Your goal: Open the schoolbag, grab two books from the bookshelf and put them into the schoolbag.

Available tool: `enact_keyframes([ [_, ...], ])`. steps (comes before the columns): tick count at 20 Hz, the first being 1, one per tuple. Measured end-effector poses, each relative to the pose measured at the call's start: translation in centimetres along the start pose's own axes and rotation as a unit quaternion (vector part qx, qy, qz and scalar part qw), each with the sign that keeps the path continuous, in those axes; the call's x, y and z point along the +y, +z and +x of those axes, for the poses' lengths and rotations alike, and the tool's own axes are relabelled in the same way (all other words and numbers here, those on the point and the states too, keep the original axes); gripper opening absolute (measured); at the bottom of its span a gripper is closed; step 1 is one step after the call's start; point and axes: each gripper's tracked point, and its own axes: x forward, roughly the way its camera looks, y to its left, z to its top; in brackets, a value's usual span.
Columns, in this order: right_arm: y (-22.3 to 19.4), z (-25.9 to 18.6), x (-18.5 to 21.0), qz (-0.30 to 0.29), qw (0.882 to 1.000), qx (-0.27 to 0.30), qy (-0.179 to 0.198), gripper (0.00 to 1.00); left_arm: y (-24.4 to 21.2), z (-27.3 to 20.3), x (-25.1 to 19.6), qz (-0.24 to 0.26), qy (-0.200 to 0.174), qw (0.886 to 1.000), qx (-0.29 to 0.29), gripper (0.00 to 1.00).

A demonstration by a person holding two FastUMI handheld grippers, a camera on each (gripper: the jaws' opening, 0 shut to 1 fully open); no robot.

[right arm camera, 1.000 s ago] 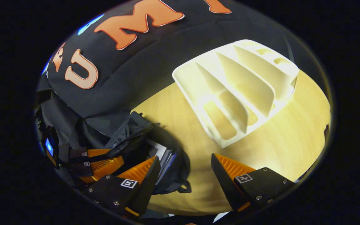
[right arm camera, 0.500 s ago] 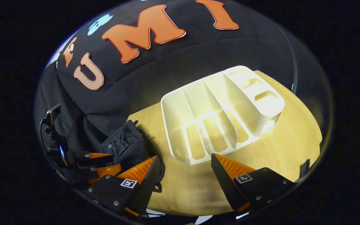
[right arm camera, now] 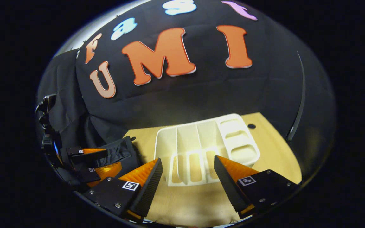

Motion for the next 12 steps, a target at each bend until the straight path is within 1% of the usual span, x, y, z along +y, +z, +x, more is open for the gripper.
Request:
enact_keyframes([
  [1,1.6,-0.5,-0.5,-0.02,1.0,-0.022,-0.004,0.97,1.8,-0.3,-0.8,-0.011,0.011,1.0,-0.026,0.91],
  [4,5.5,-1.8,-1.4,-0.06,0.996,-0.073,-0.008,0.97,5.4,-1.7,-1.3,-0.04,0.039,0.994,-0.092,0.92],
  [5,6.2,-2.1,-1.6,-0.064,0.994,-0.082,-0.008,0.97,6.6,-2.1,-1.4,-0.048,0.047,0.992,-0.111,0.96],
  [6,6.9,-2.3,-1.6,-0.066,0.994,-0.092,-0.007,0.97,8.0,-2.5,-1.5,-0.055,0.055,0.988,-0.13,0.92],
  [10,8.2,-3.1,-1.8,-0.068,0.99,-0.122,-0.007,0.96,12.3,-5.4,-2.4,-0.059,0.087,0.973,-0.206,0.92],
  [11,8.3,-3.2,-1.8,-0.069,0.99,-0.127,-0.008,0.96,13.4,-5.8,-2.7,-0.056,0.083,0.969,-0.227,0.95],
  [12,8.5,-3.4,-1.6,-0.071,0.989,-0.132,-0.008,0.96,14.1,-6.6,-2.5,-0.056,0.097,0.962,-0.248,0.95],
])
